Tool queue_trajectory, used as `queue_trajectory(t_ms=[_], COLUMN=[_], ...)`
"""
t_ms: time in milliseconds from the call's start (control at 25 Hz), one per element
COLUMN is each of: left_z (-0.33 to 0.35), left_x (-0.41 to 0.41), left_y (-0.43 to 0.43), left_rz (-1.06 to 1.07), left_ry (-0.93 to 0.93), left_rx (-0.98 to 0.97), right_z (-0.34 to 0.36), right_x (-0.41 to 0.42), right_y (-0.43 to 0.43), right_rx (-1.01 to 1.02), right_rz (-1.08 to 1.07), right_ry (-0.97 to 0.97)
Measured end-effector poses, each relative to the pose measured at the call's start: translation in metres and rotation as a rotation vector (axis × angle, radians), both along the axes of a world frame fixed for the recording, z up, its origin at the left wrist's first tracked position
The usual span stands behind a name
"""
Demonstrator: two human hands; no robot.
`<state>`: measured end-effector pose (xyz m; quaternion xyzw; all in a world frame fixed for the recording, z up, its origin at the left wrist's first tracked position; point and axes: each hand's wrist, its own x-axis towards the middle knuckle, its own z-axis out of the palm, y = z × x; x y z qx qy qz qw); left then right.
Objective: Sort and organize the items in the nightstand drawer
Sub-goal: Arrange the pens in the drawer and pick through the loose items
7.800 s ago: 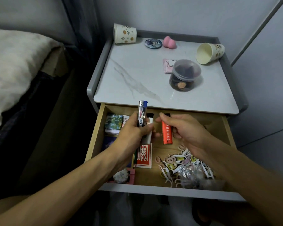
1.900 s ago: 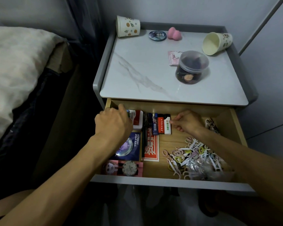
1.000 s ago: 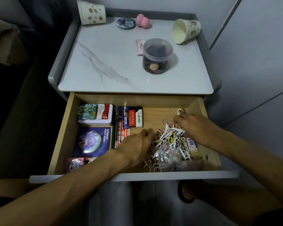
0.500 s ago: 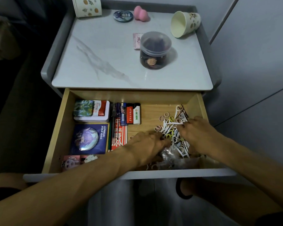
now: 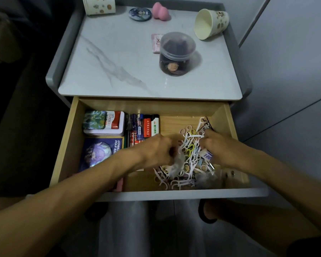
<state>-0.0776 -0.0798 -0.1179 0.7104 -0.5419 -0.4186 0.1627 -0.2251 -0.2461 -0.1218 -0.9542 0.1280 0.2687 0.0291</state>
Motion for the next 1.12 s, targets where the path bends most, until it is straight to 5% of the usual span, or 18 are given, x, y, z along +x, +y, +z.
queue_trajectory(t_ms=[160, 440, 680, 880, 1120], left_z=[-0.010, -0.019, -0.016, -0.022, -0.015], left_x=[0.007, 0.002, 0.002, -0.002, -0.003], left_y=[0.006, 0.011, 0.013, 0.012, 0.010], left_rz=[0.078, 0.087, 0.144, 0.143, 0.113], left_ry=[-0.061, -0.319, -0.491, -0.057, 0.007], left_rx=[0.079, 0.096, 0.181, 0.132, 0.106], right_z=[0.012, -0.001, -0.004, -0.002, 0.024], right_x=[0.004, 0.002, 0.002, 0.008, 0.014], right_y=[-0.004, 0.022, 0.031, 0.029, 0.010], right_rx=[0.143, -0.168, -0.209, -0.103, 0.155], right_rz=[-0.115, -0.093, -0.125, -0.211, -0.429], right_ry=[0.064, 0.084, 0.056, 0.126, -0.007])
